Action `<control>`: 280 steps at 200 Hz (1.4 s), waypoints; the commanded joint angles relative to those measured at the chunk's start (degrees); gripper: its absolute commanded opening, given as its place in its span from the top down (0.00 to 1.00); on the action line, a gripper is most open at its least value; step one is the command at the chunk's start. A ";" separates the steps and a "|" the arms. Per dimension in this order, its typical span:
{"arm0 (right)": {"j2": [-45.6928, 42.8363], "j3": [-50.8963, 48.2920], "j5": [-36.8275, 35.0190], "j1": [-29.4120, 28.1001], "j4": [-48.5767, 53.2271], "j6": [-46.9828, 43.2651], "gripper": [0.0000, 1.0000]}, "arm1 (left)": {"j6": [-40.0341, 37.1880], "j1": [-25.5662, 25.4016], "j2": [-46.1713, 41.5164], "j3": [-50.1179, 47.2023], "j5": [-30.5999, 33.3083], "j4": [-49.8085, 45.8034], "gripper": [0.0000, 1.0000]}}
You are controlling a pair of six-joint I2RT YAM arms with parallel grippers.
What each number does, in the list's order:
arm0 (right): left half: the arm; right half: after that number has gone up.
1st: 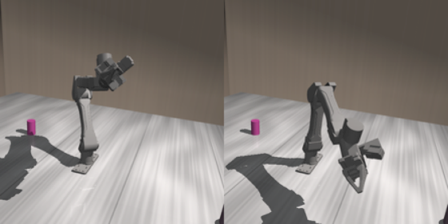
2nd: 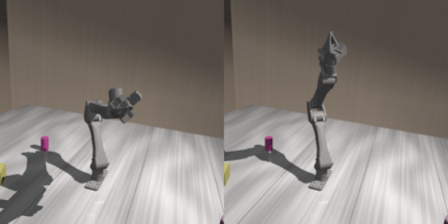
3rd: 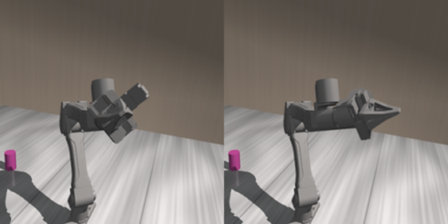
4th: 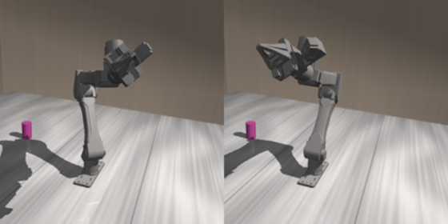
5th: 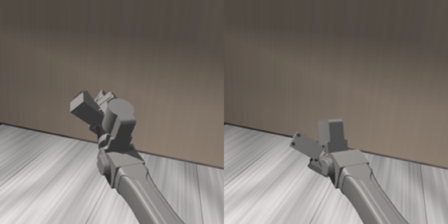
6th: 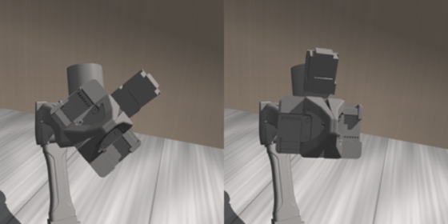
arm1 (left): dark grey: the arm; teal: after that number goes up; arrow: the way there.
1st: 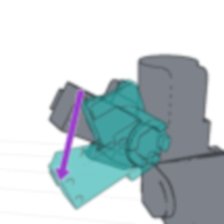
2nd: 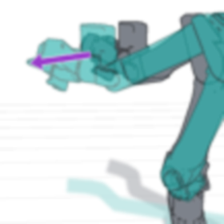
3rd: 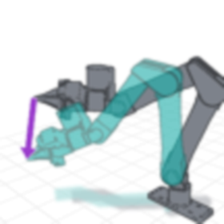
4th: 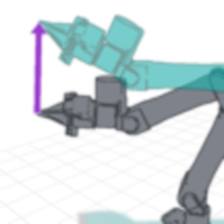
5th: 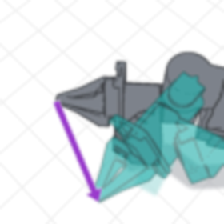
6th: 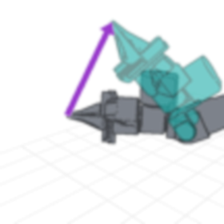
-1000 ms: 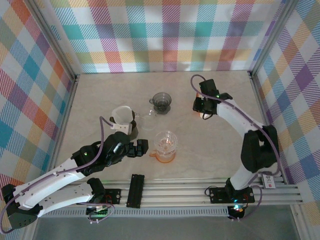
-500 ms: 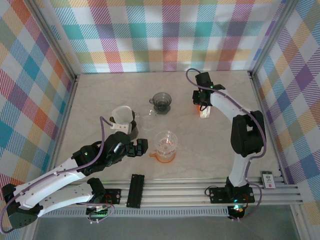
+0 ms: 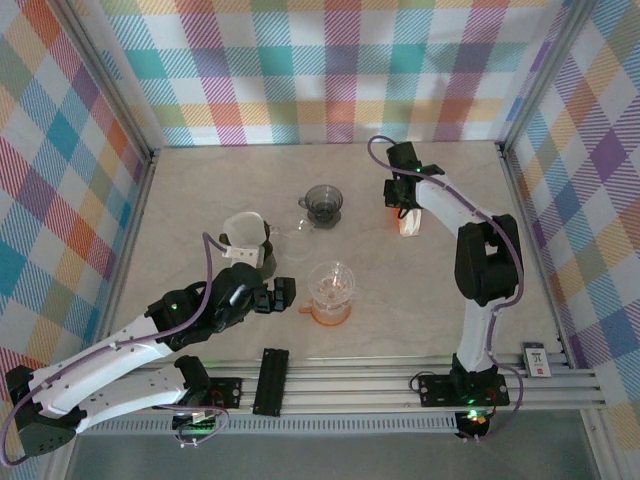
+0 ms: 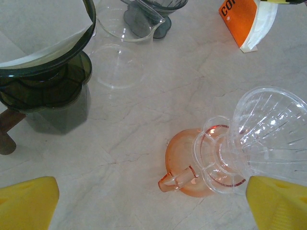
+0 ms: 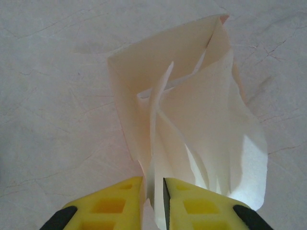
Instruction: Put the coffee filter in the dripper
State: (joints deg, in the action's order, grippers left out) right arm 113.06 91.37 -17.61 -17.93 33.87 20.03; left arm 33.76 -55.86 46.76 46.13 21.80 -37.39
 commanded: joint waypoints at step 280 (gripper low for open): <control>-27.77 -17.36 0.75 -6.26 2.70 1.41 1.00 | -0.24 -0.47 0.48 1.41 -0.63 0.03 0.00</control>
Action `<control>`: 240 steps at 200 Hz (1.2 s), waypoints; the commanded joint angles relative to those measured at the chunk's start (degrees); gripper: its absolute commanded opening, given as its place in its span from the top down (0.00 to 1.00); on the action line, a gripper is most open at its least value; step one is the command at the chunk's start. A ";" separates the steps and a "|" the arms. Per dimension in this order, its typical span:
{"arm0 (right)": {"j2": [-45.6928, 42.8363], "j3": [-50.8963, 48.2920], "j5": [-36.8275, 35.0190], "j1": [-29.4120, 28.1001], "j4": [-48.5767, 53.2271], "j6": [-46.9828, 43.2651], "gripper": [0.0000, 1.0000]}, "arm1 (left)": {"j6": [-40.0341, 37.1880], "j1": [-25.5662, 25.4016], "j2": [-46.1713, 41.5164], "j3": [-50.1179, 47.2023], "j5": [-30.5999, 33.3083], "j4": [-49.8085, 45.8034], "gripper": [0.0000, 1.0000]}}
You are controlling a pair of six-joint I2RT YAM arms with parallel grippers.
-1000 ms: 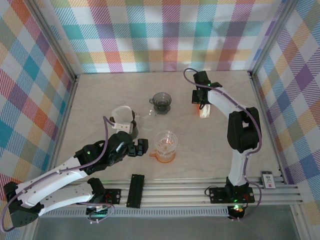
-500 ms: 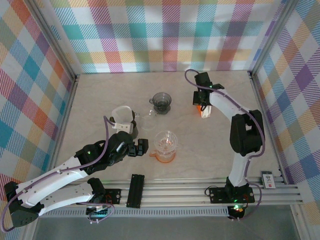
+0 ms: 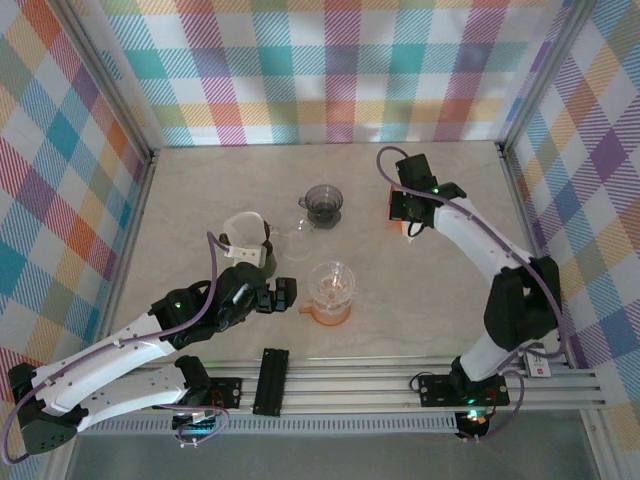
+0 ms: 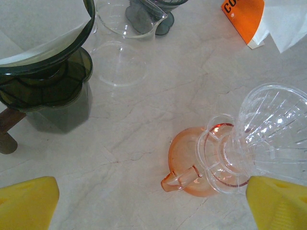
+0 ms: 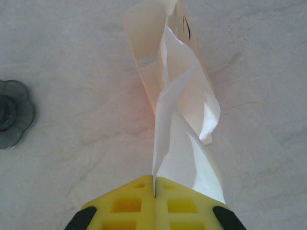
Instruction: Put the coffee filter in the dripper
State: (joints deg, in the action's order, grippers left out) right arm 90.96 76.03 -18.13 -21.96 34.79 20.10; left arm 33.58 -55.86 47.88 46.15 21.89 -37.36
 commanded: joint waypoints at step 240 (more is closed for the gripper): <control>-3.19 27.56 6.62 -36.40 47.61 1.87 1.00 | 0.25 -0.48 -4.53 1.07 -1.39 -5.04 0.00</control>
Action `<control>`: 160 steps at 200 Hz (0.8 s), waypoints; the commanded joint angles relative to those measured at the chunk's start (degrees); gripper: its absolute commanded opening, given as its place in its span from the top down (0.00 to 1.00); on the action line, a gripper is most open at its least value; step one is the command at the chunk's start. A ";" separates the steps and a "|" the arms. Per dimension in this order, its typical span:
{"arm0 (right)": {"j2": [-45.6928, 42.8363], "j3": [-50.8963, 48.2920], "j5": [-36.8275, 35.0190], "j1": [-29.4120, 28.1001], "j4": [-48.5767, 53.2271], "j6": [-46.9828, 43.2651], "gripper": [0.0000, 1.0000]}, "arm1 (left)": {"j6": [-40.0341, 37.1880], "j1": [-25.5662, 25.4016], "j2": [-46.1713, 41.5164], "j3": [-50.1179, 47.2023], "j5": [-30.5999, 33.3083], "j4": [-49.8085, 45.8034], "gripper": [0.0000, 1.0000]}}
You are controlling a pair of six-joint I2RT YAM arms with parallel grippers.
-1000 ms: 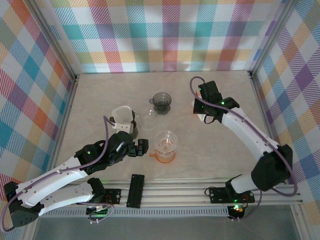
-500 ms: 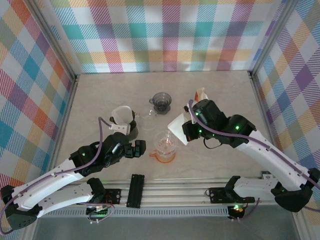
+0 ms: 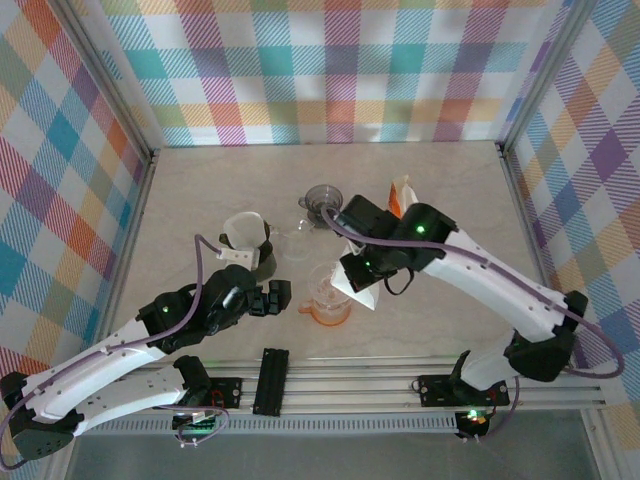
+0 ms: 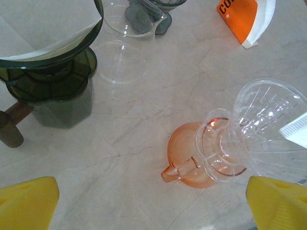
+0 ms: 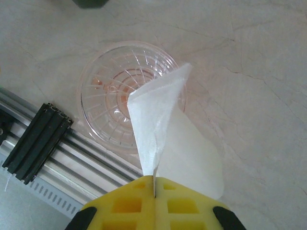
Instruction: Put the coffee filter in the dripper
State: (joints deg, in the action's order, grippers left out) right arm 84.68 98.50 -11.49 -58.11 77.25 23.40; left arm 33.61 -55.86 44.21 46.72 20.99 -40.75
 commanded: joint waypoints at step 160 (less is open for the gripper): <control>14.70 3.50 8.76 -0.29 -6.77 -1.61 0.94 | -0.13 -0.48 -1.84 -0.46 -1.96 -0.89 0.00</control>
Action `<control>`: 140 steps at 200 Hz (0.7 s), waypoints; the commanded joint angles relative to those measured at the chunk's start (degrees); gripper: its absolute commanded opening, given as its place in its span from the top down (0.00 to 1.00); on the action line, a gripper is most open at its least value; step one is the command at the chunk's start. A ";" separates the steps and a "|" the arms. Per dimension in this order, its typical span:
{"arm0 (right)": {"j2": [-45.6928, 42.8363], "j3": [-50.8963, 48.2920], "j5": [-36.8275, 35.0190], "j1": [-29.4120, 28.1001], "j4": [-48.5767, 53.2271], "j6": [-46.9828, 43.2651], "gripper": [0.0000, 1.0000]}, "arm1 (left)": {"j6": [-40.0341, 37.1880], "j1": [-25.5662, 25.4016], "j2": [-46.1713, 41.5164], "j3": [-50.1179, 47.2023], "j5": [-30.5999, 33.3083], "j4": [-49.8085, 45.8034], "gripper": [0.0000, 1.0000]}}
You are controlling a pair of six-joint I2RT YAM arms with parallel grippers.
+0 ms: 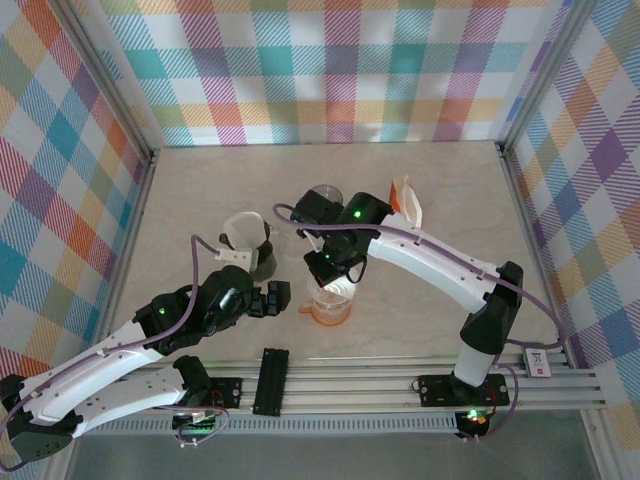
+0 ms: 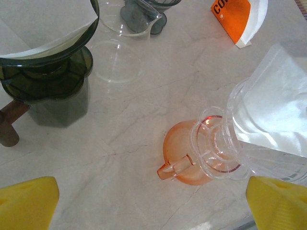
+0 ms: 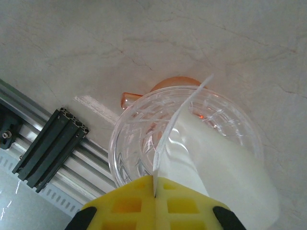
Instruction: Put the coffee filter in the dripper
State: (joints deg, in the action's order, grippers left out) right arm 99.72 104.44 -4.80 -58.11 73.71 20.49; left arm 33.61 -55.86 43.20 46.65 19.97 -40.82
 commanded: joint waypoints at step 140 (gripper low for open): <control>-15.80 -16.73 -0.03 -0.17 -16.54 6.21 0.30 | 1.28 -0.47 -0.49 1.44 -3.14 0.50 0.00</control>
State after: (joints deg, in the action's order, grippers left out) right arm 86.76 90.39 -2.94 -58.11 59.70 25.43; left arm 33.85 -55.86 43.20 46.68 17.41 -40.77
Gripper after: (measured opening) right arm 0.674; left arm 0.999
